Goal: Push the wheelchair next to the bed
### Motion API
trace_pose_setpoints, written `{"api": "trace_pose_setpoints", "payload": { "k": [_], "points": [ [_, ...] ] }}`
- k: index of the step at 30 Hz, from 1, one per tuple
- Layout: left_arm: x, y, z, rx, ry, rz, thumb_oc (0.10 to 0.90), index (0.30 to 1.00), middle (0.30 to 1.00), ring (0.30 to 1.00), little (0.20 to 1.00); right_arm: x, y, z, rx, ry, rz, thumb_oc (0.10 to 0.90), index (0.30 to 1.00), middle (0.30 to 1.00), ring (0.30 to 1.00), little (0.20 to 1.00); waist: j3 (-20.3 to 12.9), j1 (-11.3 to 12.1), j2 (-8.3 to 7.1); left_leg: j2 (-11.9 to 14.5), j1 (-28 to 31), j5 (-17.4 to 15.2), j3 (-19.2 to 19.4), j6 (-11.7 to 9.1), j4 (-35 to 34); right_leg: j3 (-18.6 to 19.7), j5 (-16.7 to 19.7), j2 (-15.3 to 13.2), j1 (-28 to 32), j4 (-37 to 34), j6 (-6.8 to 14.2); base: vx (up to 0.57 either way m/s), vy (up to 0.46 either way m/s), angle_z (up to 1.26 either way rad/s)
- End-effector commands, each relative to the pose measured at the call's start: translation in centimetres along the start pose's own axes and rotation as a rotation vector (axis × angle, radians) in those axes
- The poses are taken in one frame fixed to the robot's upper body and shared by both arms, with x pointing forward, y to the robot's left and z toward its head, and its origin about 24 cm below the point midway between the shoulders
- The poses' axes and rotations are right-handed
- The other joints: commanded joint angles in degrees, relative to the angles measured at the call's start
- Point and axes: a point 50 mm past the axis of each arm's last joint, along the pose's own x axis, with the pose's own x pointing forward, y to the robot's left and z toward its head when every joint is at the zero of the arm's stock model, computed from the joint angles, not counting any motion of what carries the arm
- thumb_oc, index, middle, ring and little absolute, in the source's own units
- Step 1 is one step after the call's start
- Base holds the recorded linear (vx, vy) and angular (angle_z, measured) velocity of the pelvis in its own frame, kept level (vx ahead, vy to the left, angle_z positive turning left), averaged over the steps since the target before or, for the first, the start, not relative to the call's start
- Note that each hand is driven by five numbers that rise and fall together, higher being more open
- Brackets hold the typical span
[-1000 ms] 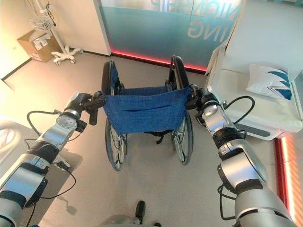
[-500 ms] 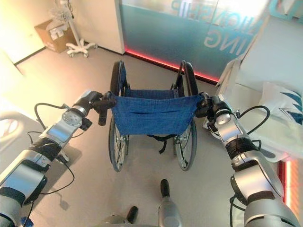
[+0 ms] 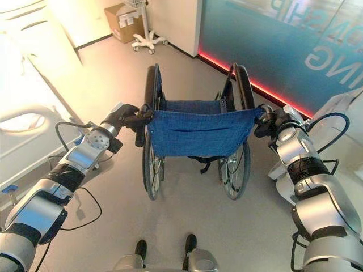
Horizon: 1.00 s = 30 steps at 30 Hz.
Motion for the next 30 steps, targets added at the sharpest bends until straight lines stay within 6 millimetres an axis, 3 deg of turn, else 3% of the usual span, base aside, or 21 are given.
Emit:
{"api": "trace_pose_setpoints", "payload": {
  "k": [1, 2, 5, 6, 7, 8, 12, 14, 16, 19, 20, 22, 23, 24, 27, 30],
  "points": [
    [-1.3, -1.0, -5.6, 0.089, 0.175, -0.057, 0.4, 0.3, 0.3, 0.3, 0.3, -1.2, 1.2, 7.7, -0.141, -0.311, 0.089, 0.4, 0.3, 0.3, 0.3, 0.3, -1.4, 2.6, -3.74, 2.9, 7.0, -0.4, 7.9, 1.8, 12.0, 0.1, 4.1, -3.6, -3.8, 4.2, 1.6, 0.13, -0.149, 0.45],
    [-1.2, -1.1, -5.6, 0.088, 0.175, -0.056, 0.4, 0.3, 0.3, 0.3, 0.3, -1.2, 1.3, 7.6, -0.134, -0.309, 0.089, 0.4, 0.3, 0.3, 0.3, 0.3, -1.5, 2.5, -3.69, 2.9, 6.7, -0.1, 8.4, 1.7, 12.4, -0.4, 3.8, -3.5, -3.6, 4.3, 1.4, 0.21, -0.205, 0.6],
    [-1.3, -1.1, -5.6, 0.09, 0.181, -0.051, 0.4, 0.3, 0.3, 0.3, 0.3, -1.3, 1.9, 7.6, -0.112, -0.315, 0.093, 0.4, 0.3, 0.3, 0.3, 0.3, -0.1, 4.5, -3.49, -2.4, 0.1, -1.3, 7.3, 3.1, 13.6, 1.5, 2.1, -1.3, -0.2, 4.0, 1.1, 0.23, -0.131, 0.3],
    [-1.4, -0.9, -5.4, 0.085, 0.173, -0.044, 0.4, 0.3, 0.3, 0.3, 0.3, -1.3, 2.1, 7.8, -0.106, -0.323, 0.083, 0.4, 0.3, 0.3, 0.3, 0.3, 1.6, 6.3, -2.95, -4.7, -5.4, -0.4, 8.9, 2.9, 12.8, 2.8, 1.4, -0.1, 2.8, 2.9, 1.2, 0.25, -0.07, 0.12],
    [-1.5, -0.9, -5.4, 0.083, 0.169, -0.041, 0.4, 0.3, 0.3, 0.3, 0.3, -1.3, 2.2, 7.8, -0.103, -0.327, 0.079, 0.4, 0.3, 0.3, 0.3, 0.3, 2.2, 7.0, -2.76, -5.2, -6.9, -0.2, 9.6, 2.9, 12.5, 3.2, 1.1, 0.3, 3.8, 2.4, 1.2, 0.33, -0.028, -0.03],
    [-1.7, -0.8, -5.4, 0.078, 0.156, -0.03, 0.4, 0.3, 0.3, 0.3, 0.3, -1.3, 2.3, 8.1, -0.089, -0.339, 0.069, 0.4, 0.3, 0.3, 0.3, 0.3, 3.7, 9.3, -1.69, -6.8, -12.4, 2.1, 11.4, 2.9, 8.8, 4.4, 0.5, 1.8, 7.0, 0.5, 1.1, 0.28, 0.013, -0.17],
    [-2.4, 0.4, -5.9, 0.077, 0.165, 0.003, 0.4, 0.3, 0.3, 0.3, 0.3, -1.4, 1.7, 9.3, -0.082, -0.381, 0.073, 0.4, 0.3, 0.3, 0.3, 0.3, 4.6, 13.4, -0.81, -8.5, -15.1, 6.1, 12.2, 3.0, 0.7, 7.4, -0.4, 2.4, 12.3, -2.9, 1.3, 0.33, 0.133, -0.55],
    [-2.4, 0.6, -6.0, 0.058, 0.177, 0.017, 0.4, 0.3, 0.3, 0.3, 0.3, -1.4, 1.9, 9.5, -0.062, -0.391, 0.085, 0.4, 0.3, 0.3, 0.3, 0.3, 4.0, 13.5, -0.97, -8.7, -13.9, 3.2, 14.1, 4.3, 2.4, 6.2, -1.1, 1.5, 12.1, -2.2, 1.6, 0.32, 0.212, -1.09],
    [-2.4, 0.4, -6.7, 0.061, 0.206, 0.012, 0.4, 0.3, 0.3, 0.3, 0.3, -1.3, 4.5, 8.8, -0.057, -0.394, 0.133, 0.4, 0.3, 0.3, 0.3, 0.3, 1.8, 14.0, -1.73, -9.6, -12.6, -0.9, 14.0, 7.1, 4.3, 5.5, -3.5, -0.2, 12.9, 1.7, 3.0, 0.48, 0.237, -0.77],
    [-2.2, 0.1, -6.8, 0.065, 0.22, 0.004, 0.4, 0.3, 0.3, 0.3, 0.3, -1.3, 5.7, 8.4, -0.048, -0.392, 0.162, 0.4, 0.3, 0.3, 0.3, 0.3, 0.1, 14.6, -2.28, -10.6, -10.8, -1.3, 12.8, 8.9, 2.9, 5.5, -1.6, -1.4, 13.5, 7.1, 4.6, 0.35, 0.17, 0.08],
    [-2.0, 0.0, -6.7, 0.08, 0.225, 0.003, 0.4, 0.3, 0.3, 0.3, 0.3, -1.5, 6.5, 8.3, -0.04, -0.393, 0.178, 0.4, 0.3, 0.3, 0.3, 0.3, -1.2, 14.2, -2.45, -11.4, -9.0, -1.4, 12.2, 9.8, 1.5, 6.0, 0.9, -1.6, 12.8, 11.3, 5.9, 0.39, 0.195, 0.22],
    [-1.8, -0.2, -6.2, 0.088, 0.224, 0.002, 0.4, 0.3, 0.3, 0.3, 0.3, -1.5, 7.1, 7.8, -0.017, -0.385, 0.187, 0.4, 0.3, 0.3, 0.3, 0.3, -2.1, 13.6, -2.58, -11.9, -8.5, -1.8, 11.6, 10.4, 1.3, 6.8, 2.6, -1.3, 11.4, 15.8, 6.6, 0.34, 0.161, 0.42],
    [-1.6, -0.6, -6.0, 0.092, 0.222, -0.002, 0.4, 0.3, 0.3, 0.3, 0.3, -1.8, 7.9, 7.4, -0.001, -0.375, 0.198, 0.4, 0.3, 0.3, 0.3, 0.3, -2.4, 12.4, -2.13, -12.1, -6.6, -2.8, 9.9, 11.0, 1.1, 7.3, 6.4, -2.3, 6.7, 19.7, 7.6, 0.31, 0.121, 0.56],
    [-1.6, -0.7, -5.9, 0.094, 0.223, -0.004, 0.4, 0.3, 0.3, 0.3, 0.3, -1.8, 8.0, 7.3, 0.0, -0.373, 0.2, 0.4, 0.3, 0.3, 0.3, 0.3, -2.4, 11.9, -1.97, -12.1, -5.9, -3.1, 9.3, 11.1, 1.0, 7.4, 6.6, -2.7, 5.3, 20.0, 7.6, 0.32, 0.08, 0.48],
    [-1.2, -0.6, -5.4, 0.102, 0.224, -0.005, 0.4, 0.3, 0.3, 0.3, 0.3, -1.8, 7.6, 7.7, 0.007, -0.371, 0.199, 0.4, 0.3, 0.3, 0.3, 0.3, -1.6, 9.2, -0.54, -11.5, -1.1, -4.3, 6.0, 10.9, -0.2, 7.5, 6.0, -4.2, -2.3, 16.6, 6.7, 0.28, -0.024, 0.51],
    [-0.8, 0.6, -4.2, 0.09, 0.192, 0.018, 0.4, 0.3, 0.3, 0.3, 0.3, -1.7, 5.9, 8.4, 0.024, -0.384, 0.165, 0.4, 0.3, 0.3, 0.3, 0.3, 0.4, 6.5, -0.37, -12.2, 2.4, -7.8, 2.3, 11.0, -1.0, 10.2, 8.7, -5.8, -8.3, 7.8, 7.0, 0.28, -0.135, 0.44]
  ]
}}
